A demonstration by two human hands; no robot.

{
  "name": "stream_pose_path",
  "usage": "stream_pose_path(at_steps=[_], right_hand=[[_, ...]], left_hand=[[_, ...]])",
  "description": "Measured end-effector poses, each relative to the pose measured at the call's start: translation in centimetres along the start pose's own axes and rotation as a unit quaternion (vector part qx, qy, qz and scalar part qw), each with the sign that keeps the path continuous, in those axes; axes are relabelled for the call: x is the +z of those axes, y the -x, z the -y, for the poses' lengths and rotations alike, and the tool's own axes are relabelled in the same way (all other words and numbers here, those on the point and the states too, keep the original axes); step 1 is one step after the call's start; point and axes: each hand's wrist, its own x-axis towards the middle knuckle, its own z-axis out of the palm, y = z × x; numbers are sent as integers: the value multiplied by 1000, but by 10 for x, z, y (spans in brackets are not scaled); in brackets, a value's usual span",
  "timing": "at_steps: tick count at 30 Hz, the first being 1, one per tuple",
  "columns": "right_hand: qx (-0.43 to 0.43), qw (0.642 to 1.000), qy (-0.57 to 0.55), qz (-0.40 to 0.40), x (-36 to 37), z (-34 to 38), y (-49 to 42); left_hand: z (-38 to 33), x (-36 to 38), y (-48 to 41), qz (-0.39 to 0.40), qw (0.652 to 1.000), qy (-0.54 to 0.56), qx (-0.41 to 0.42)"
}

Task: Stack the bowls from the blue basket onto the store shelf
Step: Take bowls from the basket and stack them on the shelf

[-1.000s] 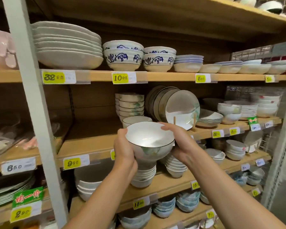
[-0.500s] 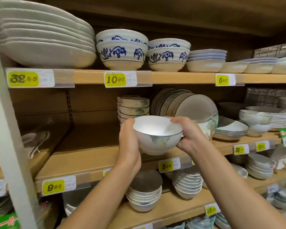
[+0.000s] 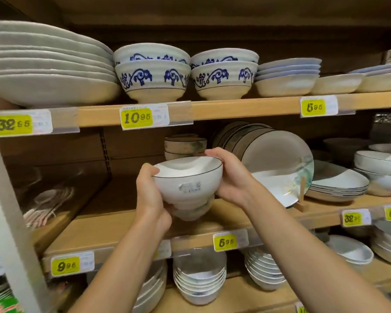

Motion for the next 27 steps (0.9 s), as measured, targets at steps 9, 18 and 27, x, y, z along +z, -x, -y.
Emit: stream_pose_path(at_steps=[9, 18, 27], right_hand=[[-46, 993, -73, -81, 9, -5, -11], [-110, 992, -9, -61, 3, -20, -21], [-85, 995, -35, -49, 8, -9, -29]], left_hand=[[5, 9, 1, 6, 998, -24, 66], [-3, 7, -17, -5, 995, -60, 86], [-17, 4, -40, 42, 989, -133, 57]])
